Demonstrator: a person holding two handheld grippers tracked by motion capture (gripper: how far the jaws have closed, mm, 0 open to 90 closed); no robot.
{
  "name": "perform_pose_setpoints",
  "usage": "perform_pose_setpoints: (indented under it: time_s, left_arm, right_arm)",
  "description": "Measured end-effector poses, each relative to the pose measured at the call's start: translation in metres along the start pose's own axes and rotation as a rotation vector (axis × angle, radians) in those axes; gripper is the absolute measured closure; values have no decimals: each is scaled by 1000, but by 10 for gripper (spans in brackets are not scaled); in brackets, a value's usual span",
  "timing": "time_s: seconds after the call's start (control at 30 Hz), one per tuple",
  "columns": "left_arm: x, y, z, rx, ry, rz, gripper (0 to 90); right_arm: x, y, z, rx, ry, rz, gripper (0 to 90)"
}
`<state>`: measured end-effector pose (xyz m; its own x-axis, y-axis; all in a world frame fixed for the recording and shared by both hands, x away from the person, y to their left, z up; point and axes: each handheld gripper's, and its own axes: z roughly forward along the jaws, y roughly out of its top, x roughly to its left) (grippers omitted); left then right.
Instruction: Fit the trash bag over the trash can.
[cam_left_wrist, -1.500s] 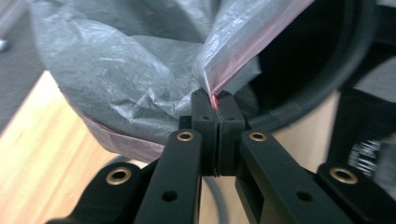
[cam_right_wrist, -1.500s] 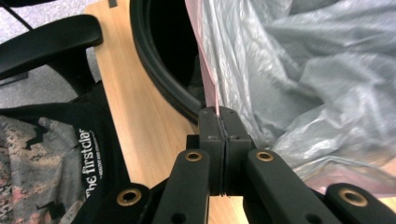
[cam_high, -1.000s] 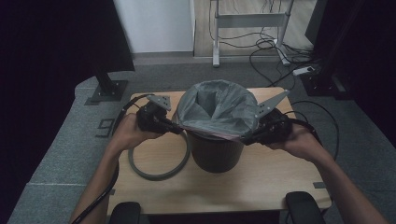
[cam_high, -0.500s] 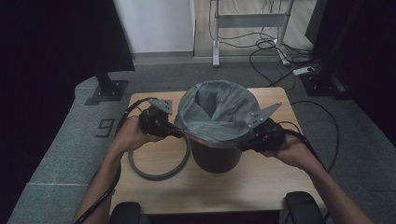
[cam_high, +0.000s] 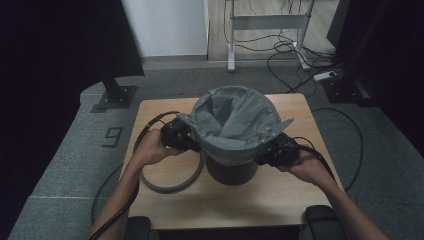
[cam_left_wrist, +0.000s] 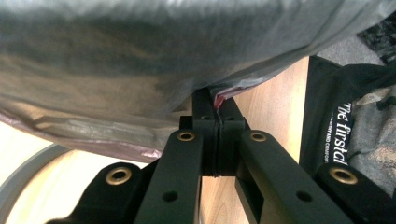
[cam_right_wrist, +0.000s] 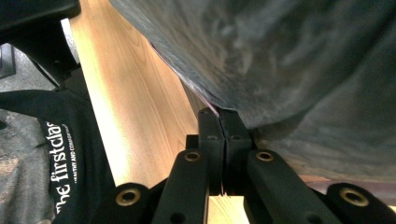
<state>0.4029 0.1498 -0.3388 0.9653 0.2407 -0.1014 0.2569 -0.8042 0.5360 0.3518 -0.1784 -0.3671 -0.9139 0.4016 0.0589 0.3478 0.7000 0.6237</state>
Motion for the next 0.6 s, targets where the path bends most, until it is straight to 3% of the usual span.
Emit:
perform_pose_setpoints:
  time_s: [0.03,0.07,0.1,0.13,0.17,0.2,0.27,0.3,0.33,0.37,0.5,0.57,0.6]
  left_arm:
    - [0,0,0,0,0,0,809]
    - [0,-1,-2,-10,-8,-12,809]
    - [1,-4,-5,-23,-15,-27,729]
    - [0,-10,-12,-67,-4,-38,622]
    - [0,-10,-12,-67,-4,-38,568]
    - [0,-13,-16,-92,-4,-47,568]
    - [0,-22,-28,-157,20,-65,454]
    - [0,-22,-28,-157,20,-65,429]
    - [0,-29,-35,-215,24,-88,396]
    - [-1,-32,-38,-235,41,-97,372]
    - [-2,-41,-41,-252,91,-114,273]
    - [-2,-47,-39,-256,111,-134,228]
    - [0,-53,-36,-263,130,-163,207]
  right_arm:
    - [0,0,0,0,0,0,857]
    - [0,-1,-2,-5,10,4,831]
    - [0,-2,-5,-15,20,8,804]
    - [0,-4,-11,-40,36,16,721]
    - [0,-4,-11,-40,36,16,721]
    - [0,-5,-15,-57,38,22,672]
    - [-1,-7,-28,-97,54,35,558]
    - [-2,-8,-33,-103,50,37,529]
    - [-3,-9,-38,-105,47,37,498]
    - [-3,-10,-42,-111,40,43,472]
    - [-9,-10,-55,-113,31,67,404]
    - [-15,-8,-68,-117,-8,78,353]
    - [-17,-6,-72,-120,-16,84,340]
